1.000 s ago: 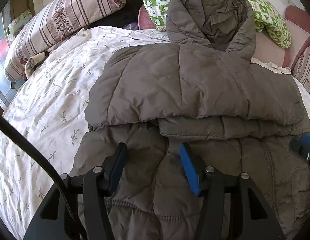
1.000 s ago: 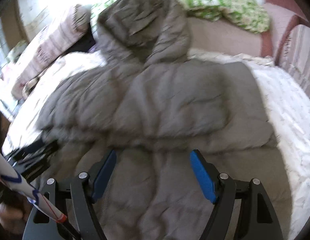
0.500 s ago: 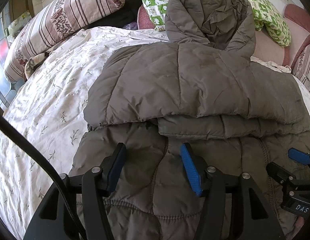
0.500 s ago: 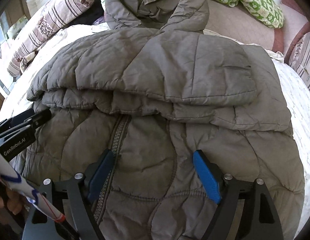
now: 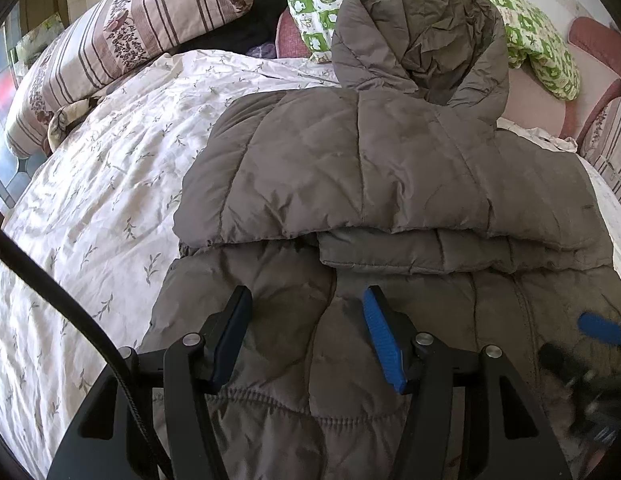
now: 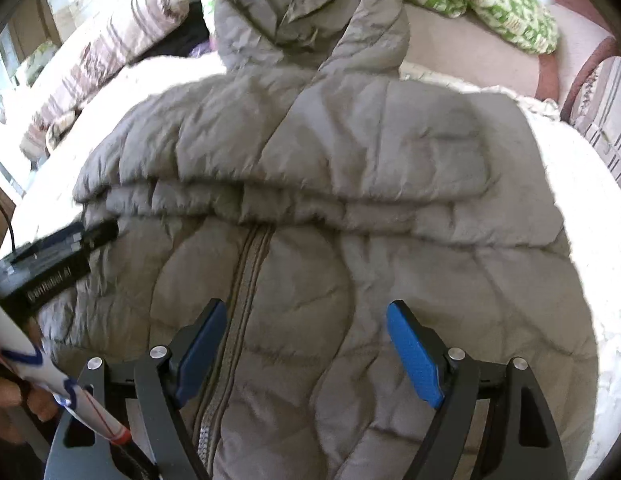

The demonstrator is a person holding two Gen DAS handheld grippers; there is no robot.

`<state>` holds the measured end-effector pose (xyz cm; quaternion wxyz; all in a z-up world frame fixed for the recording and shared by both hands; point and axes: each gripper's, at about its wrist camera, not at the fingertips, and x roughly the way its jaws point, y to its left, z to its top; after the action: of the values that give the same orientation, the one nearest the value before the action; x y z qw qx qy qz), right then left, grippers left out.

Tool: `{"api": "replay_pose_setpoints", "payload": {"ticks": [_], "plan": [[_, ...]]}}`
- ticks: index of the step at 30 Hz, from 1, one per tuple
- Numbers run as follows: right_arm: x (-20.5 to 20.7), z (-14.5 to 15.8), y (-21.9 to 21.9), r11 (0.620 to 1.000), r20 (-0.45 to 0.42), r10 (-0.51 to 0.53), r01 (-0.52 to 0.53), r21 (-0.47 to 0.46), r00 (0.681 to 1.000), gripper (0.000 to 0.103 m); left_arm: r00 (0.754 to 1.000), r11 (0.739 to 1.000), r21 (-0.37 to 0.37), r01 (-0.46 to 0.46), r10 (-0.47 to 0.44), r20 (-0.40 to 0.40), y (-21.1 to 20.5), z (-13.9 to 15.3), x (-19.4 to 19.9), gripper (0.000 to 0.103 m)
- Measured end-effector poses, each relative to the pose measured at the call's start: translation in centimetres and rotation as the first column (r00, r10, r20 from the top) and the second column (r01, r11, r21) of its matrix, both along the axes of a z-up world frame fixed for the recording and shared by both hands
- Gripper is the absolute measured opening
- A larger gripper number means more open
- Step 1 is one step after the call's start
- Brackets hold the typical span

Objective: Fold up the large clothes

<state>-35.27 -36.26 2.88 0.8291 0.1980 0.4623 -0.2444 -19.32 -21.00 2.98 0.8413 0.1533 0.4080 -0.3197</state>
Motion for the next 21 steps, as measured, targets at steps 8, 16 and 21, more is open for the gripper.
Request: {"api": "replay_pose_setpoints", "payload": {"ticks": [8,16,21], "plan": [[0.5,-1.1,1.2,0.998,-0.046,0.02,-0.023,-0.052,0.999,0.086,1.0,1.0,0.017,0.001,-0.001,0.016,-0.4,-0.2,-0.2,0.059],[0.7,-1.4,1.4,0.995,-0.058,0.024,-0.029,-0.092,0.998,0.088,1.0,1.0,0.025,0.008,-0.008,0.024,-0.6,-0.3,-0.3,0.06],[0.7,-1.4,1.7,0.995,-0.06,0.019,-0.025,-0.101,0.998,0.088,1.0,1.0,0.026,0.008,-0.008,0.024,-0.6,-0.4,-0.3,0.06]]}}
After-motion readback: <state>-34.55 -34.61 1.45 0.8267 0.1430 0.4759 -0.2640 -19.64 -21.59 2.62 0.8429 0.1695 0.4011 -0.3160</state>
